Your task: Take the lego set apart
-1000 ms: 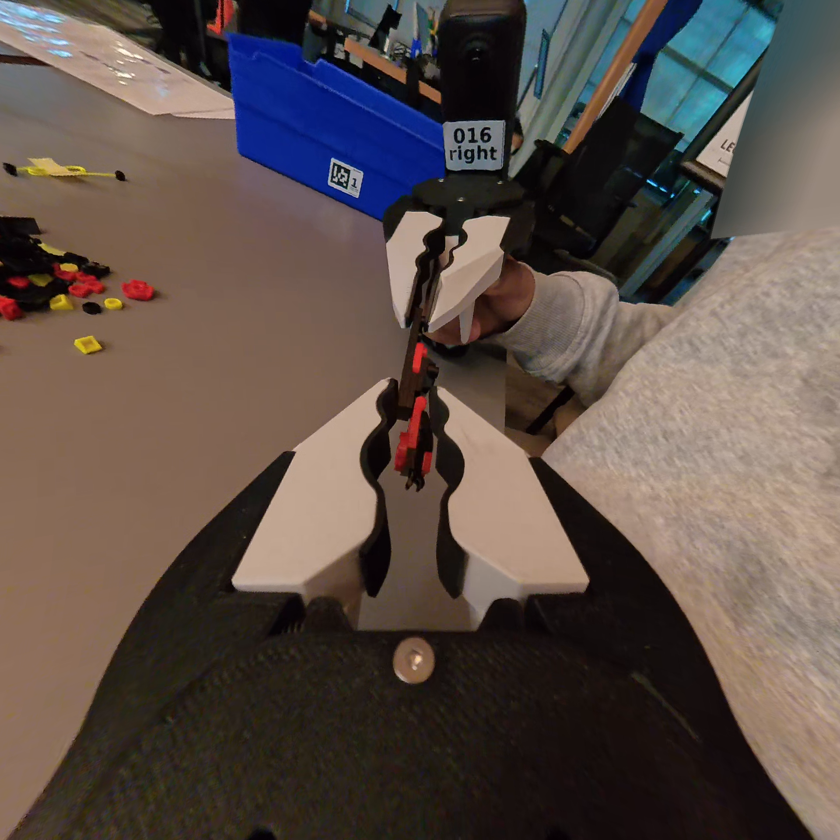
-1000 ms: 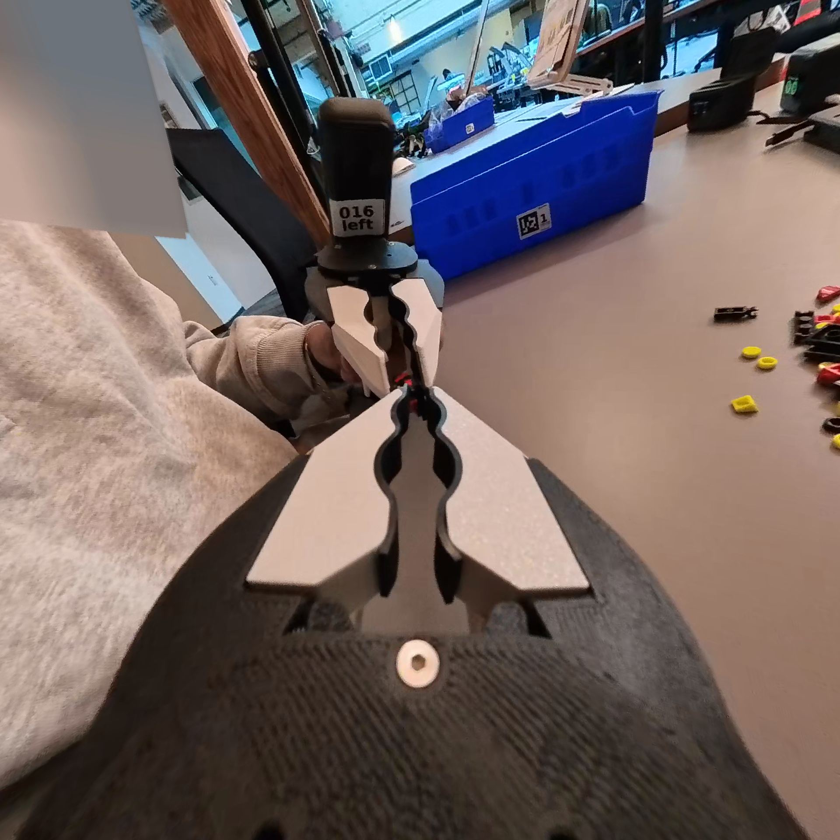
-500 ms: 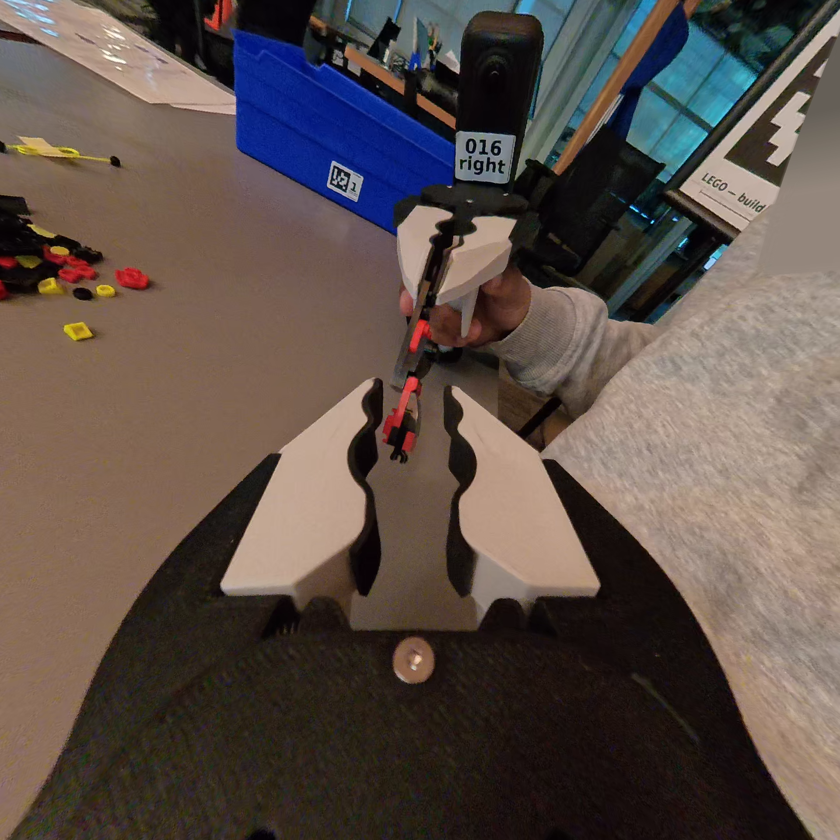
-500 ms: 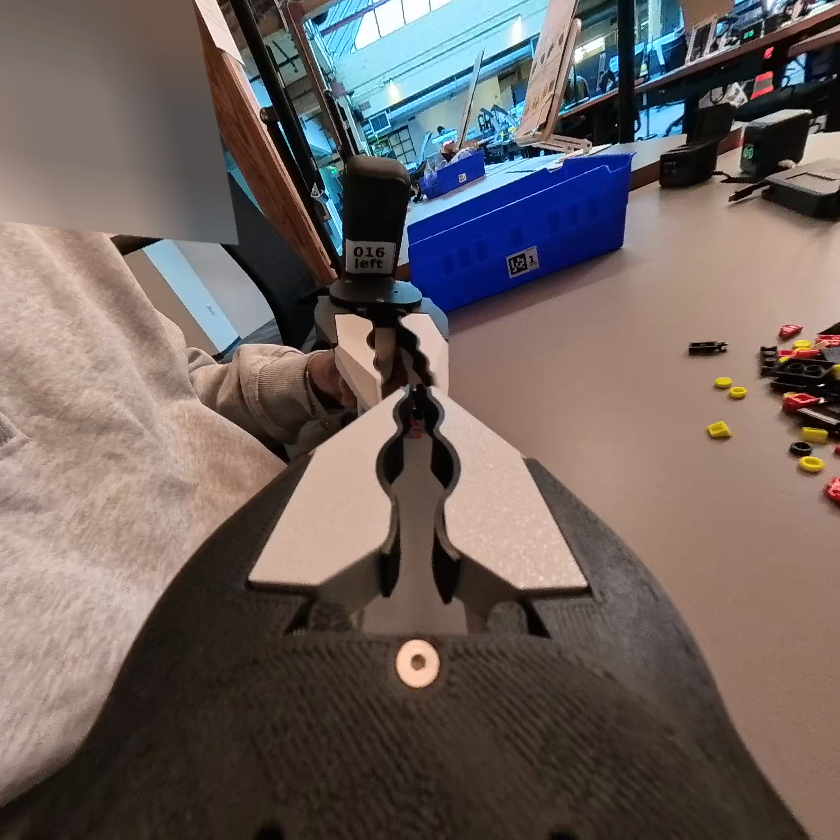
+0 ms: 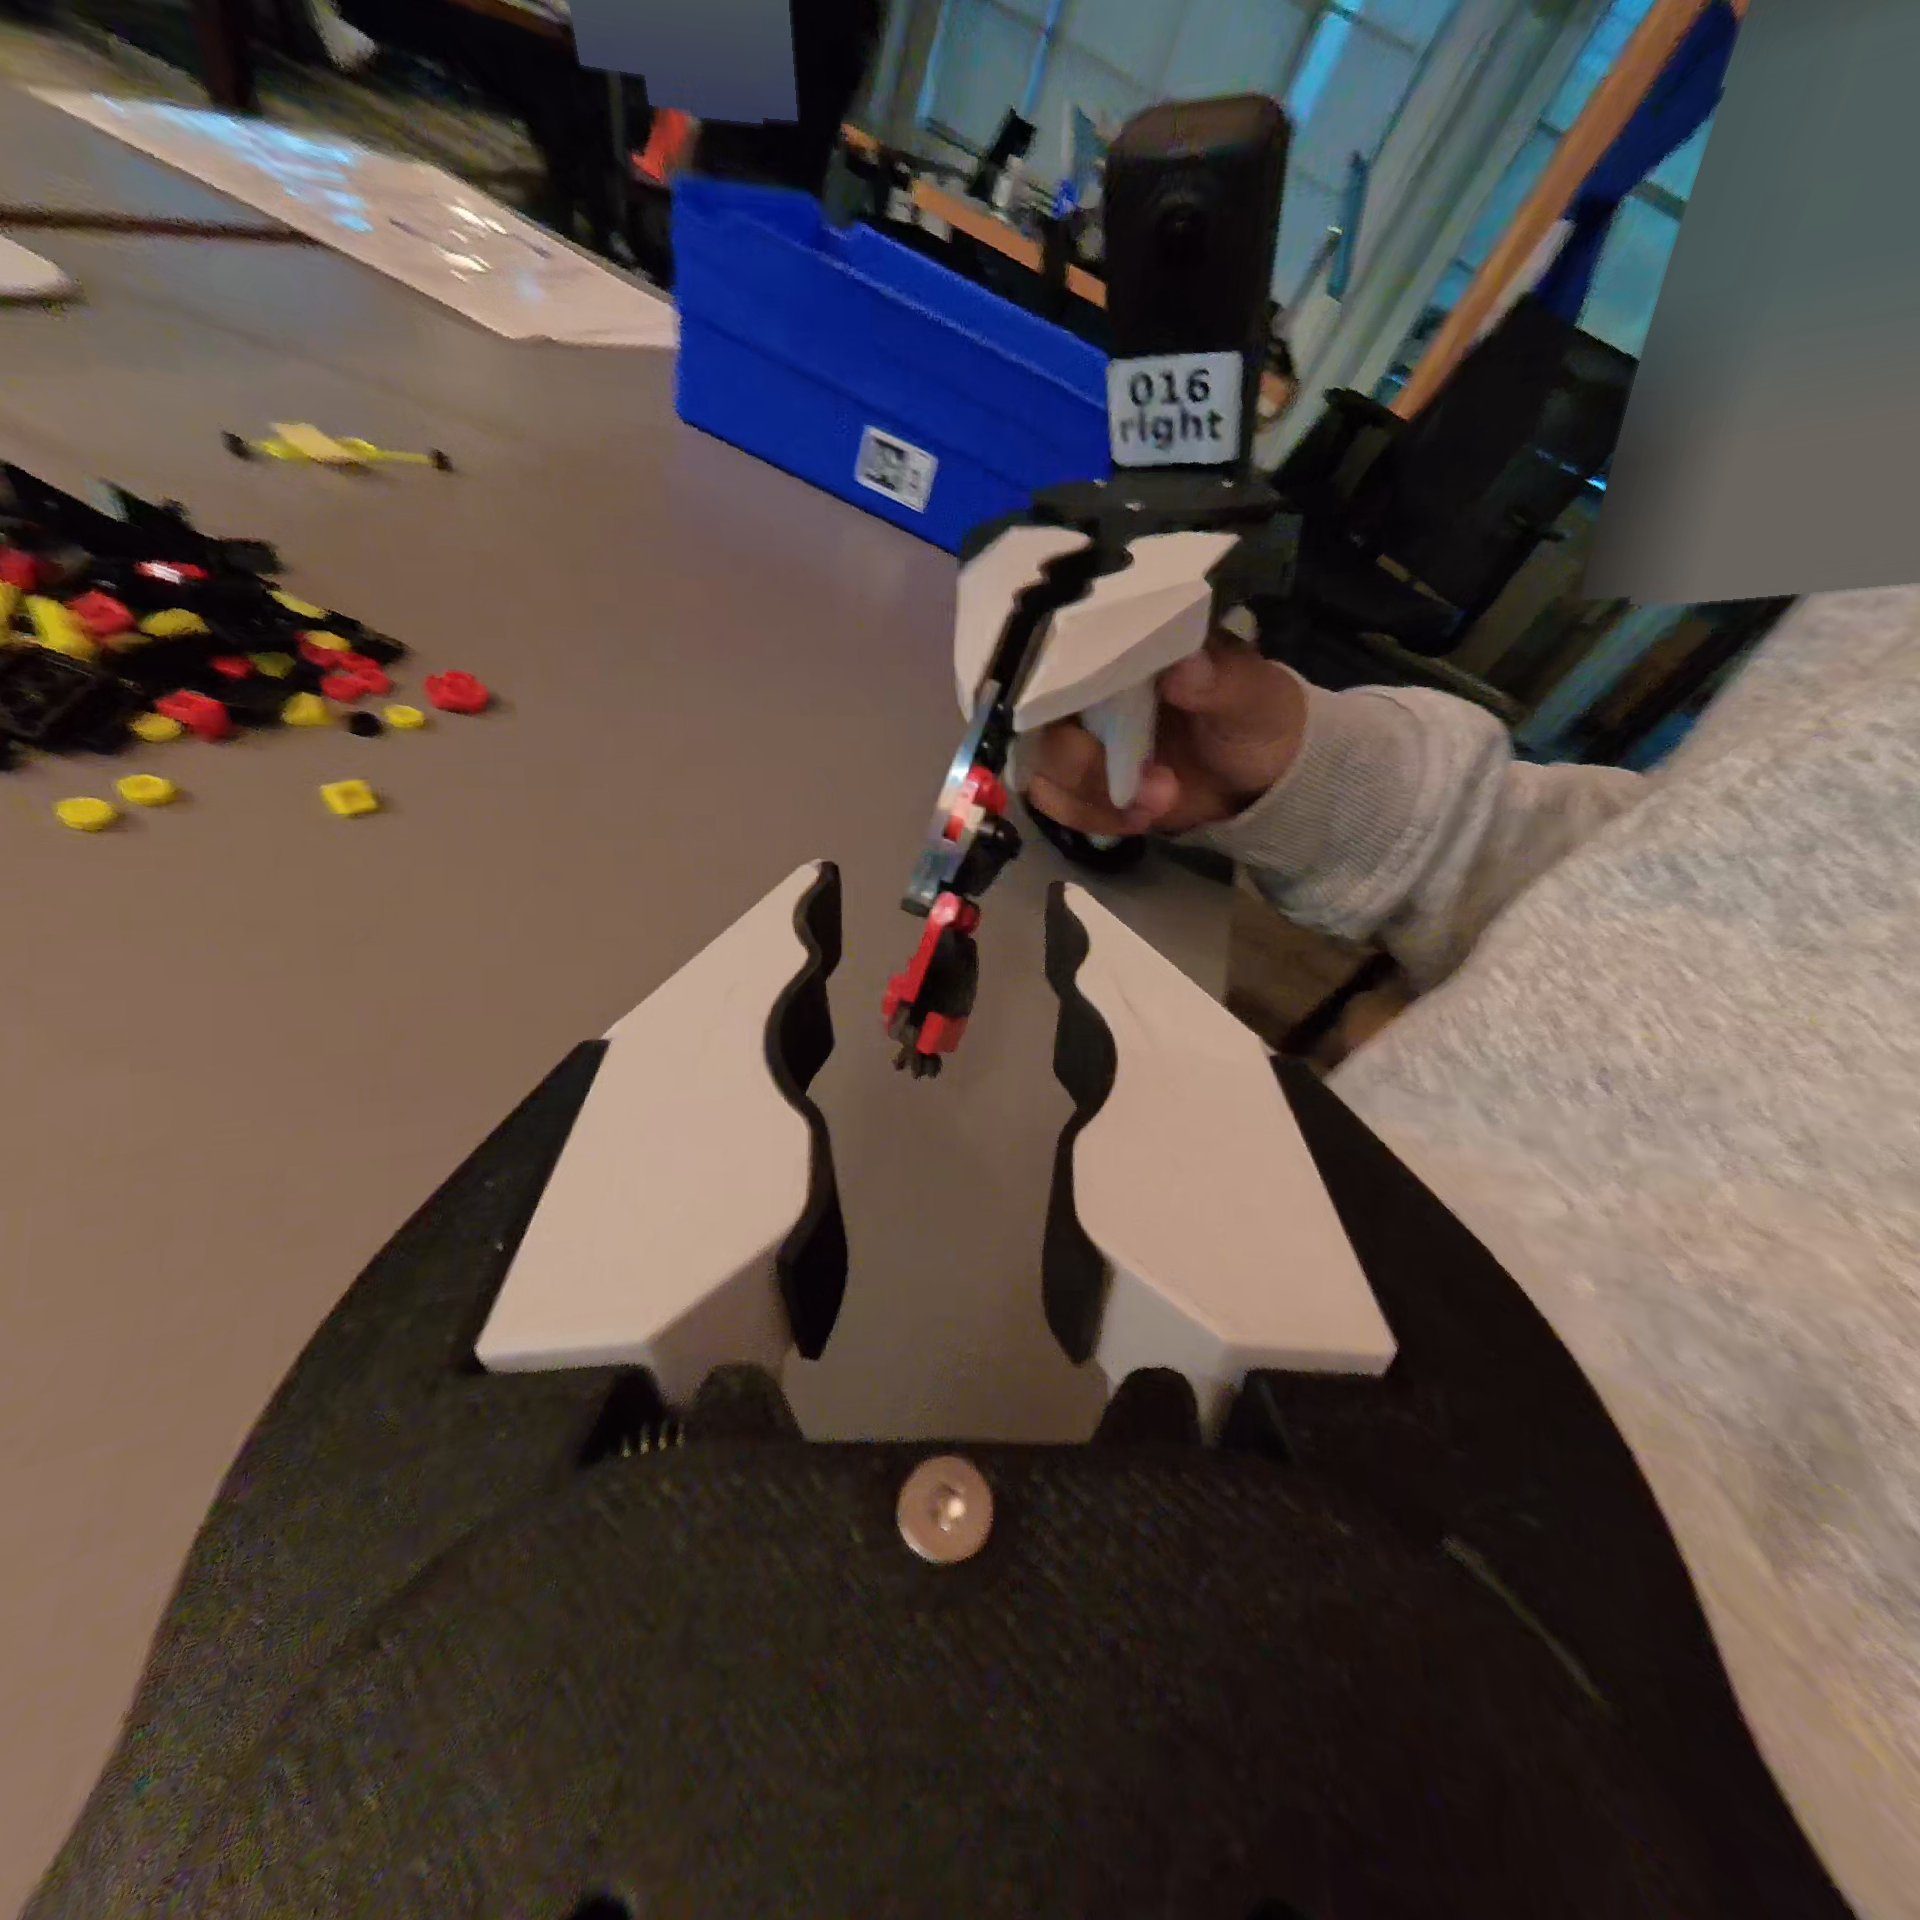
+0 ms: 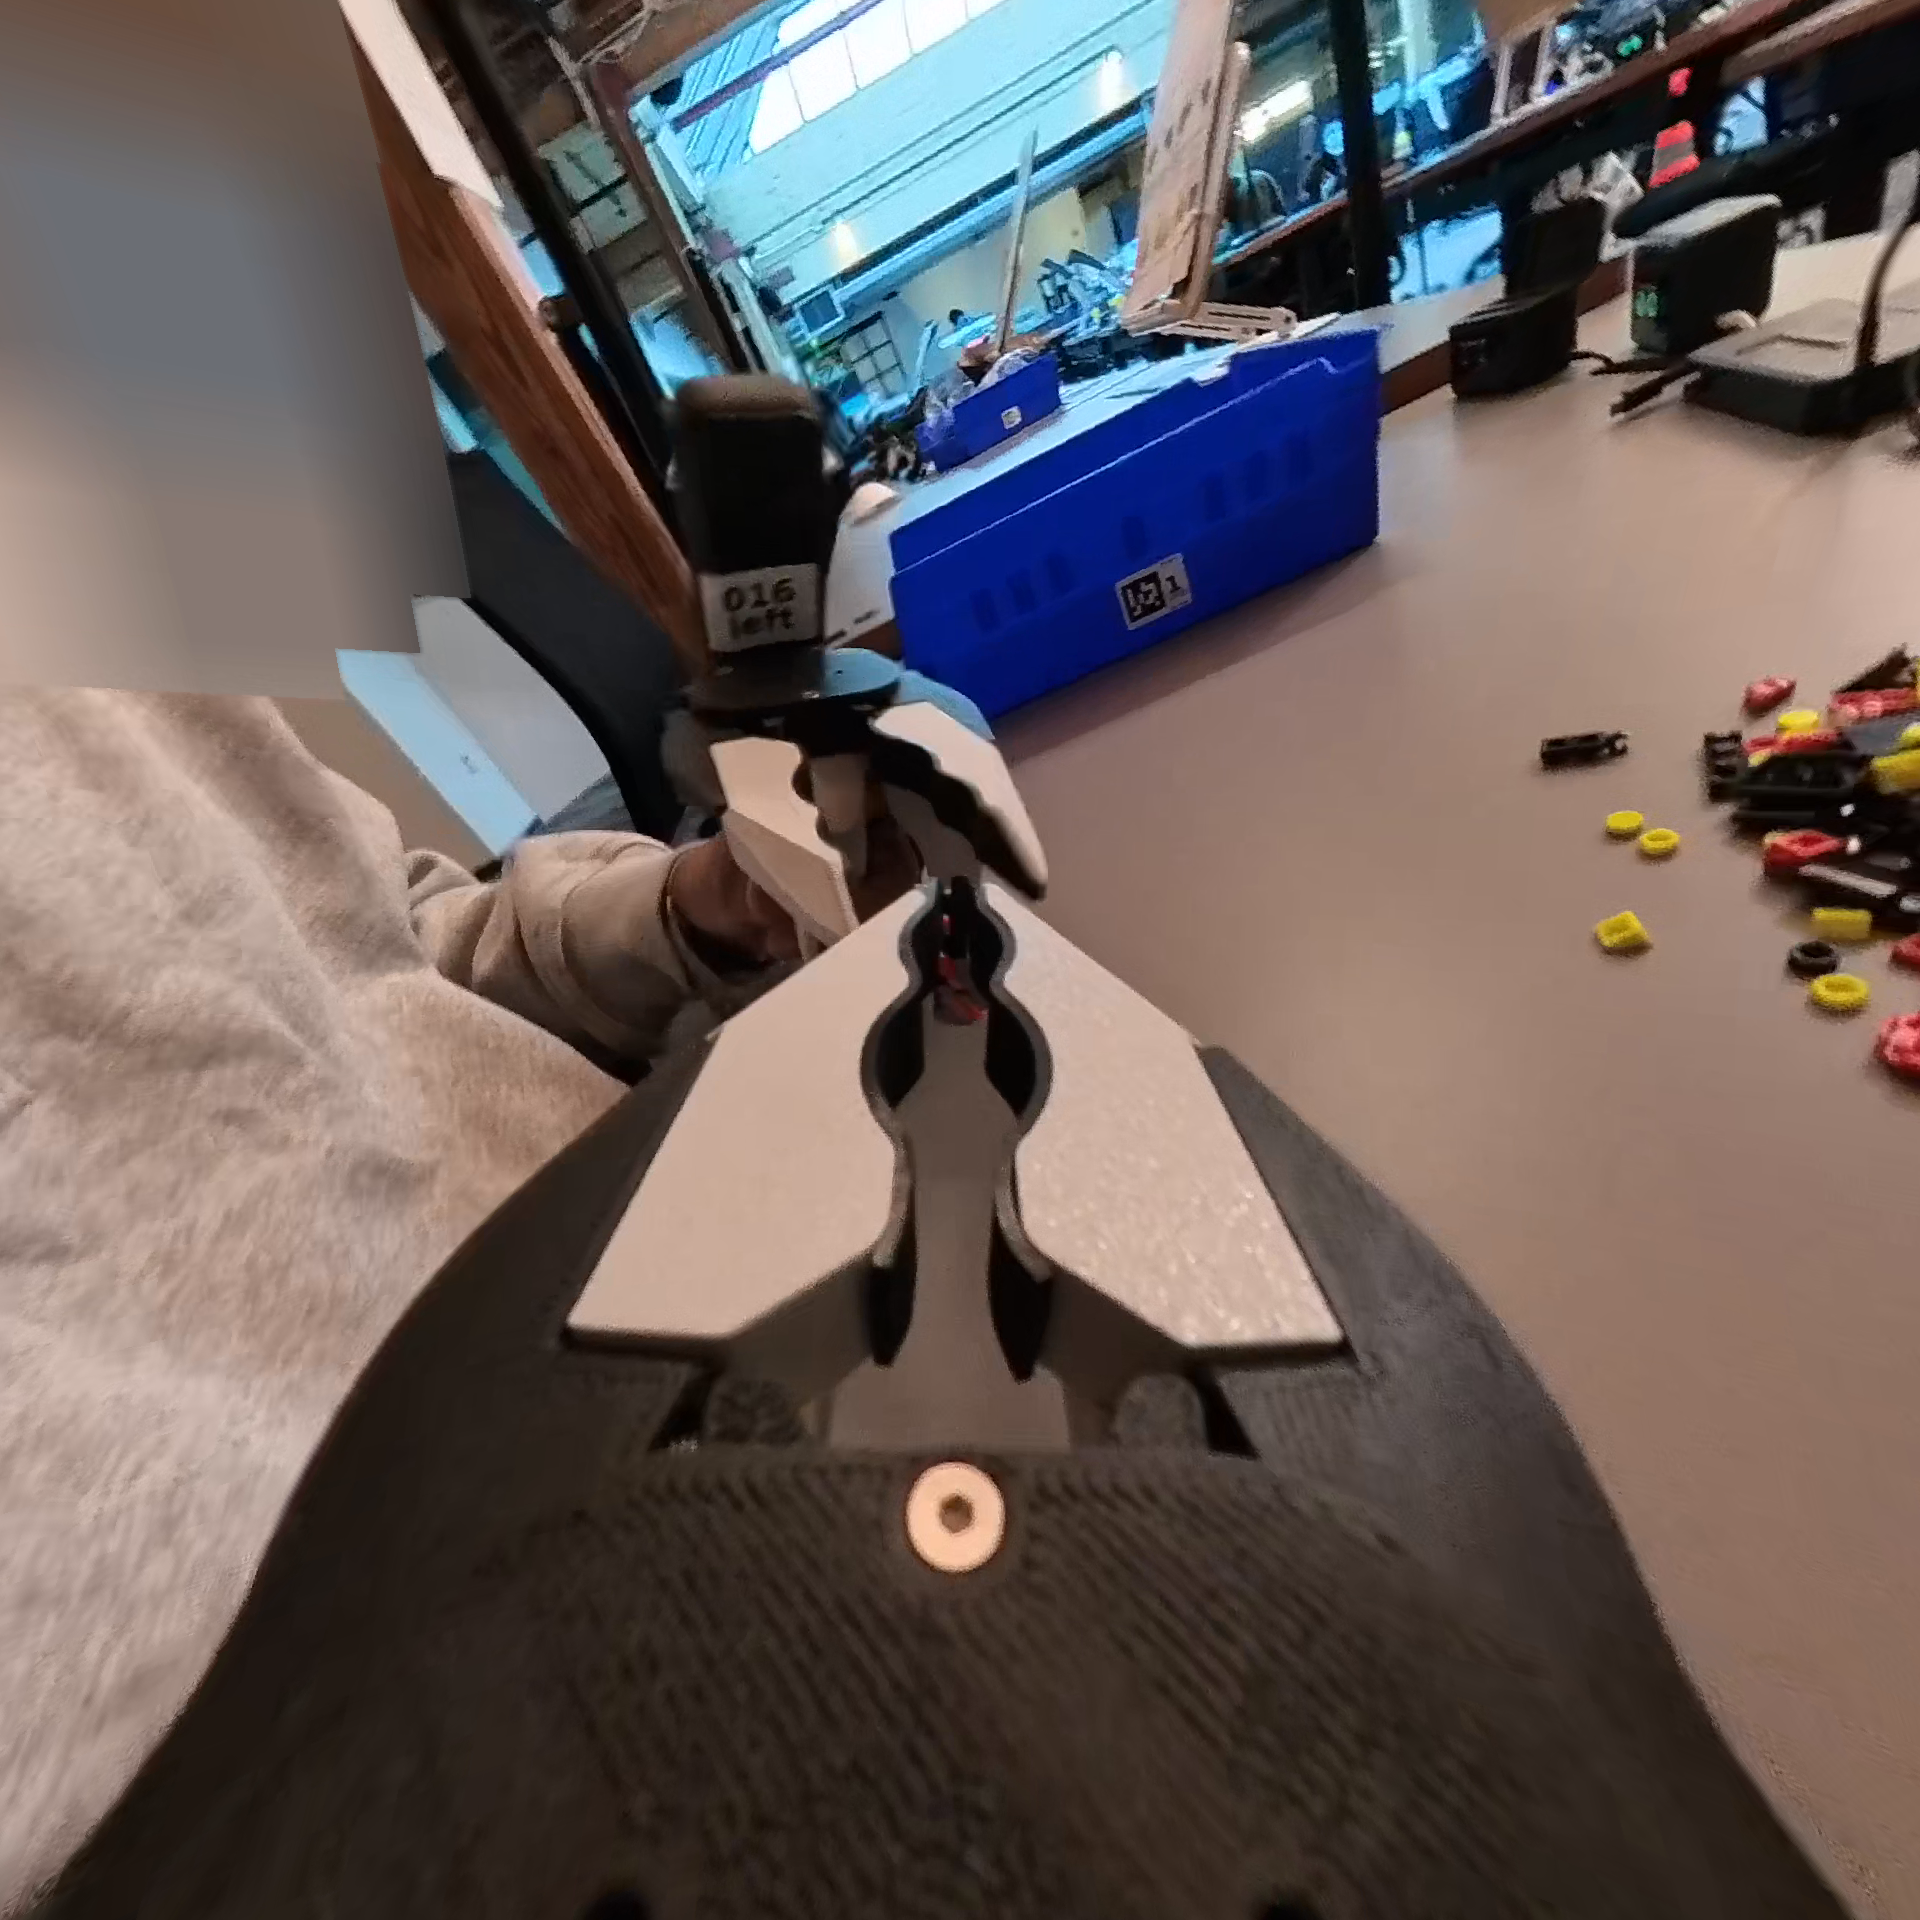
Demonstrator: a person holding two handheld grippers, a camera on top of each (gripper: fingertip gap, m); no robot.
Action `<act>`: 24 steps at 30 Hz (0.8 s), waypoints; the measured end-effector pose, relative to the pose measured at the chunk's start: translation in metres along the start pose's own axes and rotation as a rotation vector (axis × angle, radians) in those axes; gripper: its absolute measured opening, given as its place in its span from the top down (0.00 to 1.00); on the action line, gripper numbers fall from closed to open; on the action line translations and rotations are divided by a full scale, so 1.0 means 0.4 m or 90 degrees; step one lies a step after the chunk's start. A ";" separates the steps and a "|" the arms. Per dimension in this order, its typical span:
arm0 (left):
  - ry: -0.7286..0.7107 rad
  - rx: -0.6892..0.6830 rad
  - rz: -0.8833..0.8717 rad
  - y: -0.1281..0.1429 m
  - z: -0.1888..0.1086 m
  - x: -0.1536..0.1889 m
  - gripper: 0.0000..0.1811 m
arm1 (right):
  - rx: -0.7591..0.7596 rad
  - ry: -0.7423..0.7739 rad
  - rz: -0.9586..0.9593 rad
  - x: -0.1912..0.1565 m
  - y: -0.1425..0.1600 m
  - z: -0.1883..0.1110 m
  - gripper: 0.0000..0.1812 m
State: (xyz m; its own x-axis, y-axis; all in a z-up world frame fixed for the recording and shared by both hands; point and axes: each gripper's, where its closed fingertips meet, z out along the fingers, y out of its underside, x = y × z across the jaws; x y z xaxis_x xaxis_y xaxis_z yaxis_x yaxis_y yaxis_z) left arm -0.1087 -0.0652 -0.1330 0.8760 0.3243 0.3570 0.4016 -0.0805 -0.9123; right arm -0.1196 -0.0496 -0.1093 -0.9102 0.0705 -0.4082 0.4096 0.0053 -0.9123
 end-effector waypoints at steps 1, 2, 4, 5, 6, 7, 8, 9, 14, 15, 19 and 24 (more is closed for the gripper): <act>-0.033 0.014 0.013 -0.009 -0.003 -0.013 0.76 | 0.005 0.009 0.027 0.009 -0.002 0.003 0.99; -0.069 0.030 0.029 -0.019 -0.007 -0.026 0.74 | 0.012 0.024 0.062 0.022 -0.004 0.007 0.99; -0.129 0.047 0.070 -0.031 -0.013 -0.041 0.74 | 0.035 0.057 0.131 0.049 -0.010 0.014 0.99; -0.152 0.042 0.092 -0.030 -0.013 -0.045 0.74 | 0.052 0.070 0.160 0.058 -0.016 0.016 0.99; -0.177 0.032 0.112 -0.027 -0.011 -0.050 0.74 | 0.070 0.077 0.189 0.064 -0.022 0.018 0.99; -0.197 0.018 0.131 -0.022 -0.008 -0.054 0.74 | 0.087 0.079 0.216 0.068 -0.027 0.019 0.99; -0.209 0.004 0.149 -0.016 -0.004 -0.054 0.74 | 0.100 0.081 0.243 0.071 -0.029 0.021 0.99; -0.220 -0.008 0.165 -0.011 0.000 -0.055 0.74 | 0.105 0.084 0.267 0.075 -0.027 0.024 0.99; -0.303 -0.050 0.255 0.002 0.000 -0.075 0.84 | 0.101 0.077 0.323 0.070 -0.005 0.047 0.99; -0.308 -0.057 0.269 0.005 0.000 -0.076 0.88 | 0.100 0.077 0.325 0.068 -0.003 0.051 0.99; -0.298 -0.059 0.283 0.007 0.003 -0.067 0.91 | 0.100 0.070 0.316 0.062 -0.003 0.054 0.99; -0.159 0.035 0.080 -0.026 0.005 -0.027 0.92 | 0.152 0.022 0.273 0.041 -0.049 0.035 0.91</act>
State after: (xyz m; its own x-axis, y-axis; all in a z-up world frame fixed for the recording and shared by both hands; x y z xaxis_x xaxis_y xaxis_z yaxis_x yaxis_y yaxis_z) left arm -0.1231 -0.0660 -0.1277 0.8220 0.5383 0.1857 0.2728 -0.0859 -0.9582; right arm -0.1433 -0.0624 -0.0985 -0.6580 0.0492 -0.7514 0.7178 -0.2604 -0.6457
